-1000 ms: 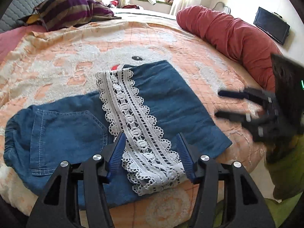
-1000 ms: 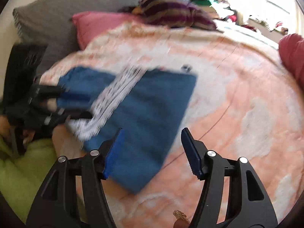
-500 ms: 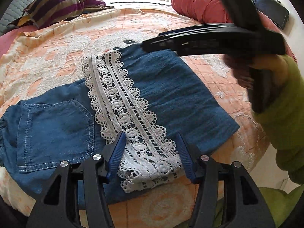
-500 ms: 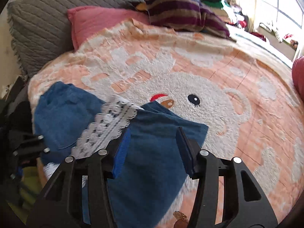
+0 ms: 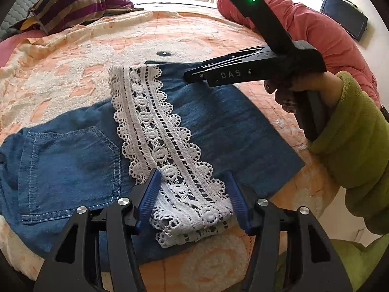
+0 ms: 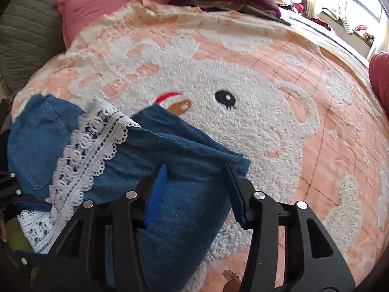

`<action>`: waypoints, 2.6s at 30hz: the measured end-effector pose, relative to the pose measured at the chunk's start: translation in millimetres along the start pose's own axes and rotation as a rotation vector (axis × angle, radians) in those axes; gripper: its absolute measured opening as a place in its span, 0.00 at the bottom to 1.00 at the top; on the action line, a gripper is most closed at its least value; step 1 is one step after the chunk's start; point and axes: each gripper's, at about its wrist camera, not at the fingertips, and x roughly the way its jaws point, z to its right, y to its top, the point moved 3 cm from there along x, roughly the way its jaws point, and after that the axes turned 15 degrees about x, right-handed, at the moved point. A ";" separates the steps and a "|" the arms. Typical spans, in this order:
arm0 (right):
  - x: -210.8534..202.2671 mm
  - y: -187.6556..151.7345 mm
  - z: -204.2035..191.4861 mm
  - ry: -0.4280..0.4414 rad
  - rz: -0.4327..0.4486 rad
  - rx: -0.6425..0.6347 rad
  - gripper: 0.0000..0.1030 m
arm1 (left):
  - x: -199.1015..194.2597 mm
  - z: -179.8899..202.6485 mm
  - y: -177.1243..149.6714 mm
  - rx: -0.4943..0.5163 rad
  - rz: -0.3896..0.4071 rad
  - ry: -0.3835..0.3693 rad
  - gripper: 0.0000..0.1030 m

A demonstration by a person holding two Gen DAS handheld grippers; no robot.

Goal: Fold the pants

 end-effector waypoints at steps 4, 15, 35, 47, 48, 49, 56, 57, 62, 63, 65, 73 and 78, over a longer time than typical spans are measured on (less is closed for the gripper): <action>-23.5 0.1 1.6 0.036 0.048 0.031 0.57 | -18.4 -9.1 1.3 -0.021 0.041 0.028 0.62; -64.8 7.0 -11.7 0.093 0.136 0.045 0.79 | -73.9 -38.5 -8.7 -0.121 0.115 0.152 0.84; -78.6 23.0 -116.5 0.217 0.148 -0.139 0.88 | -135.8 -117.3 -95.4 -0.476 0.120 0.243 0.96; -40.1 30.3 -191.3 0.283 0.026 -0.280 0.88 | -114.3 -127.4 -119.0 -0.572 0.122 0.130 0.95; -35.7 31.2 -196.0 0.289 0.012 -0.290 0.88 | -110.7 -127.1 -118.8 -0.579 0.125 0.117 0.95; -29.5 32.2 -202.1 0.293 -0.005 -0.306 0.88 | -108.5 -126.9 -118.6 -0.585 0.130 0.106 0.95; 9.1 34.6 -238.8 0.338 -0.136 -0.387 0.88 | -80.3 -131.1 -120.0 -0.645 0.140 -0.015 0.63; 14.1 33.9 -244.3 0.342 -0.150 -0.401 0.88 | -76.0 -132.2 -121.2 -0.648 0.136 -0.025 0.63; 35.0 29.6 -267.6 0.361 -0.207 -0.463 0.88 | -65.2 -135.3 -124.0 -0.657 0.140 -0.048 0.57; 40.1 28.2 -273.1 0.371 -0.225 -0.476 0.88 | -64.3 -135.3 -124.0 -0.657 0.143 -0.052 0.57; 47.2 27.0 -280.0 0.378 -0.246 -0.492 0.88 | -62.6 -136.2 -124.2 -0.655 0.145 -0.057 0.57; 80.9 15.1 -296.5 0.437 -0.354 -0.517 0.67 | -58.6 -137.7 -122.8 -0.655 0.160 -0.100 0.69; 64.3 17.3 -282.9 0.531 -0.319 -0.483 0.29 | -59.3 -127.2 -115.6 -0.610 0.154 -0.113 0.83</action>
